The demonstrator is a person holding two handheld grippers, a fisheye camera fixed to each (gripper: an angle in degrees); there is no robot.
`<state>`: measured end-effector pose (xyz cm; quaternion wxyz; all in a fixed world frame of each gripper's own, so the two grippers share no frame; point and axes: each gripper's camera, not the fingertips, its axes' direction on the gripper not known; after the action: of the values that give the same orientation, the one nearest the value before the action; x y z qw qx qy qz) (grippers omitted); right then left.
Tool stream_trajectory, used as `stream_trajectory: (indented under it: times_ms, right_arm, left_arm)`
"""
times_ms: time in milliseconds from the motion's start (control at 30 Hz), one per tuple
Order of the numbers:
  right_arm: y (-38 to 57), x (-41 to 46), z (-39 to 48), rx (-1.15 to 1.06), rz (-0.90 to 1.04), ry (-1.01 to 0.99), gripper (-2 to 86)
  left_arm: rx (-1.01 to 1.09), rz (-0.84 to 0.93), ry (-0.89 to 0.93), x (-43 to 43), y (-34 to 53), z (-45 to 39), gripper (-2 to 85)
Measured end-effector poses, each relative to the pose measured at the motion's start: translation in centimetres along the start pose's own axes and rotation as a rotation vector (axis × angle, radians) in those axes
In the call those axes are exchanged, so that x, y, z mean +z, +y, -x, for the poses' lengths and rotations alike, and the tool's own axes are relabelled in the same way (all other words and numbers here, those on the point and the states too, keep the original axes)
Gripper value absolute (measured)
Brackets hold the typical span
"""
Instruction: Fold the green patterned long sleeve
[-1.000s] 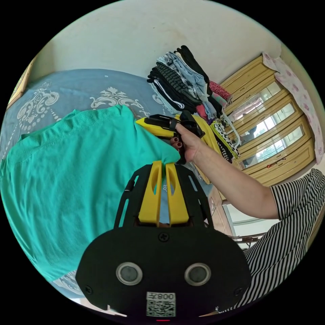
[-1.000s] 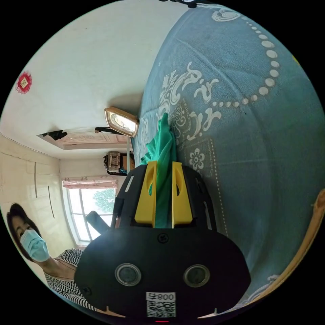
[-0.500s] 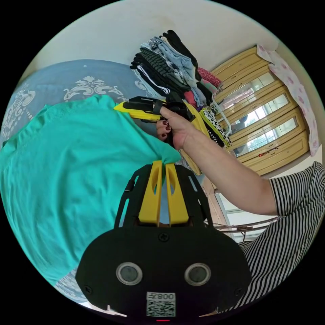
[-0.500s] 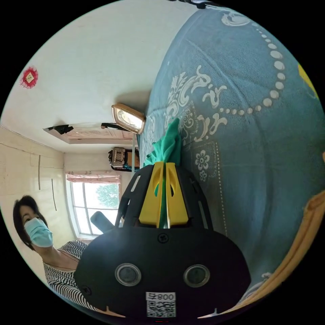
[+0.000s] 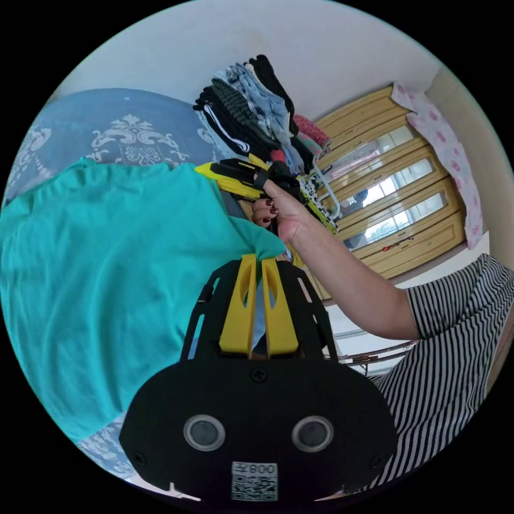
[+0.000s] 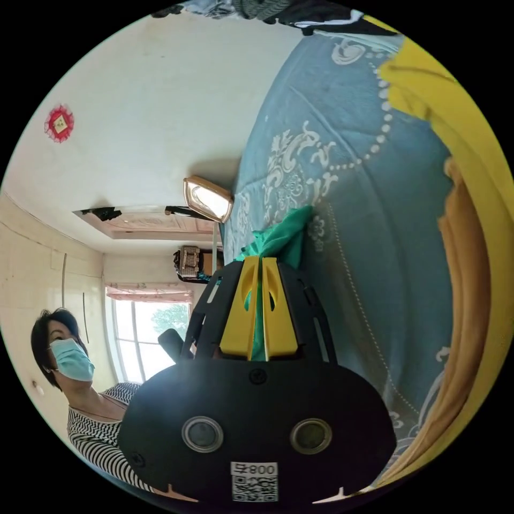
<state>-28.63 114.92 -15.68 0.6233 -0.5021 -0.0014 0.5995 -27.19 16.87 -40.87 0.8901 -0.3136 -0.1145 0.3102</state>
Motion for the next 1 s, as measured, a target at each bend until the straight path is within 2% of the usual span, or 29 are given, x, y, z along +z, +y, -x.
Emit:
stream_trajectory:
  times_ms: [200,467,767,1000]
  right_arm:
    - [-1.3,7.1,8.7,-0.140,0.021,-0.022,0.3]
    - [-0.8,27.9,22.4,-0.391,0.239,0.053,0.4]
    - [3.1,48.0,27.1,-0.421,0.457,0.214,0.5]
    - [5.5,56.0,28.9,-0.426,0.498,0.295,0.7]
  left_arm:
    - [-0.019,-0.203,0.026,-14.8,0.6,1.1,1.4]
    - [-0.223,-0.522,-0.037,-35.7,10.2,6.7,1.5]
    - [-0.527,-0.662,-0.100,-45.6,21.0,14.4,1.5]
    - [-0.618,-0.685,-0.060,-47.5,23.7,17.1,1.6]
